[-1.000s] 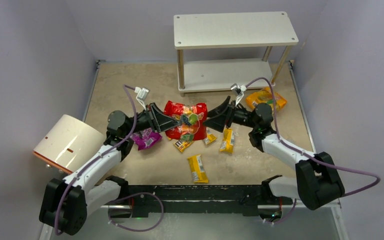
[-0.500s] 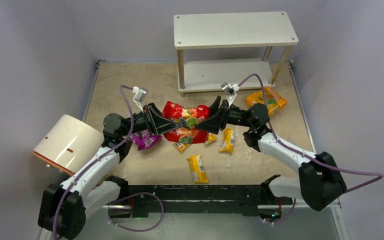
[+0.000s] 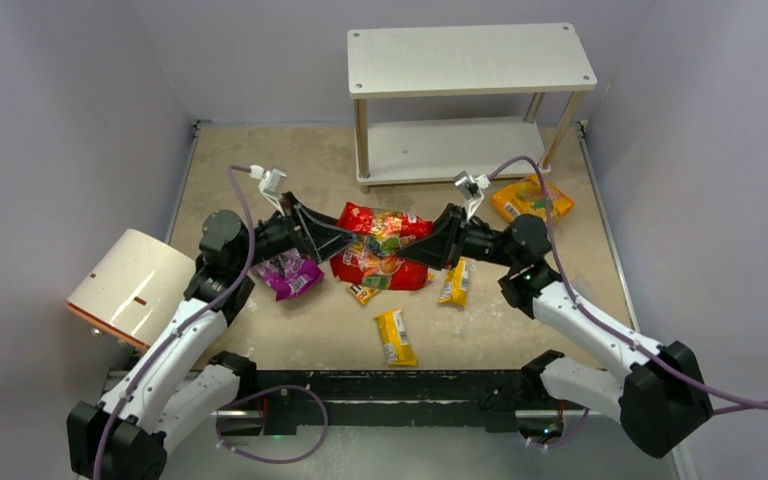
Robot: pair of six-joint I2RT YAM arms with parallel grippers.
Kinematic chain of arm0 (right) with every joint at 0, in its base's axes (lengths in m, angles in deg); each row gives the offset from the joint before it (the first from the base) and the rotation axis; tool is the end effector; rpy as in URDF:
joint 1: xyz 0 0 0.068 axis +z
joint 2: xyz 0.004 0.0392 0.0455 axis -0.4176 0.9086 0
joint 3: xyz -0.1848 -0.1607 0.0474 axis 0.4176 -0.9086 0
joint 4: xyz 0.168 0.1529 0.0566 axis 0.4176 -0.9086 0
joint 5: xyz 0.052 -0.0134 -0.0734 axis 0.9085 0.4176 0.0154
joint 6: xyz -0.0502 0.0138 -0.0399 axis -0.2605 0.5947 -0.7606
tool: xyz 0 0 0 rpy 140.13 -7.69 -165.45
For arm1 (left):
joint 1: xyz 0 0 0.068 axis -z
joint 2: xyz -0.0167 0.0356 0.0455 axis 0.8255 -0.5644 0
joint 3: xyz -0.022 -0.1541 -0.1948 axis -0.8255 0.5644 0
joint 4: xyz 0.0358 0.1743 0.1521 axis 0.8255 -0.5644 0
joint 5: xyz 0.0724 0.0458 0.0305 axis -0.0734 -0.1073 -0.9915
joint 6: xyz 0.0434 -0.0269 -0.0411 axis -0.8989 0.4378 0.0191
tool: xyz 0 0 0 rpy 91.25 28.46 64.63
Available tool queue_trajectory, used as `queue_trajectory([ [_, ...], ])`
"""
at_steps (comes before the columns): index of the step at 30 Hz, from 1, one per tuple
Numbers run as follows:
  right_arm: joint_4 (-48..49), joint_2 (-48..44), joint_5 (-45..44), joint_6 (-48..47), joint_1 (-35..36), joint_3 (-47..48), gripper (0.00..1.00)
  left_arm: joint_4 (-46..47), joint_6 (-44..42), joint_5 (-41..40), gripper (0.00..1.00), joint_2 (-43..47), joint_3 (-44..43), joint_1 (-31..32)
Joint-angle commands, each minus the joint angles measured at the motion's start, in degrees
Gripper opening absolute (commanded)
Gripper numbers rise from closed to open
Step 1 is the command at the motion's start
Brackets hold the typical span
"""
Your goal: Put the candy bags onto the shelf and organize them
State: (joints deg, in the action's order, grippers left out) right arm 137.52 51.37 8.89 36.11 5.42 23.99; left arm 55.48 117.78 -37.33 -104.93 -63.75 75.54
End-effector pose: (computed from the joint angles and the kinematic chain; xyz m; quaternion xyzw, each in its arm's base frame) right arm 0.1785 0.1488 0.3161 -0.2533 0.5649 0.6606 0.4248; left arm 0.1773 -0.1024 0.3183 0.1188 0.6658 -0.5975 0.4309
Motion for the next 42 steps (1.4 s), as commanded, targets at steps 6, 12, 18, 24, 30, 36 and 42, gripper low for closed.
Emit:
queue_trajectory([
  [6, -22.6, -6.1, -18.8, -2.3, 0.0, 1.9, 0.02, -31.7, -11.0, -39.0, 0.90, 9.1, -5.6, -0.4],
  [12, -29.0, -2.2, -27.8, 3.9, -7.9, 1.8, 0.00, -38.2, -10.2, -47.4, 0.94, 9.7, -4.7, -0.3],
  [18, -30.5, 3.2, -45.5, 3.9, -9.0, 8.4, 0.00, -38.5, -10.2, -47.1, 0.95, 7.2, -4.1, -0.3],
  [24, -18.0, 12.8, -52.7, 10.3, -9.1, 14.0, 0.00, -38.5, -9.3, -47.6, 0.95, 7.1, -2.1, -0.3],
  [30, -4.7, 23.3, -59.2, 15.8, -9.1, 18.2, 0.00, -38.7, -7.6, -48.9, 0.95, 7.6, -0.6, -0.3],
  [36, 10.4, 40.6, -61.2, 25.8, -8.8, 24.5, 0.00, -39.3, -7.9, -49.1, 0.95, 7.0, -0.4, -0.3],
  [42, 7.2, 54.7, -58.8, 27.9, -6.3, 38.7, 0.00, -42.2, -6.9, -51.9, 0.95, 6.1, -0.5, -0.2],
])
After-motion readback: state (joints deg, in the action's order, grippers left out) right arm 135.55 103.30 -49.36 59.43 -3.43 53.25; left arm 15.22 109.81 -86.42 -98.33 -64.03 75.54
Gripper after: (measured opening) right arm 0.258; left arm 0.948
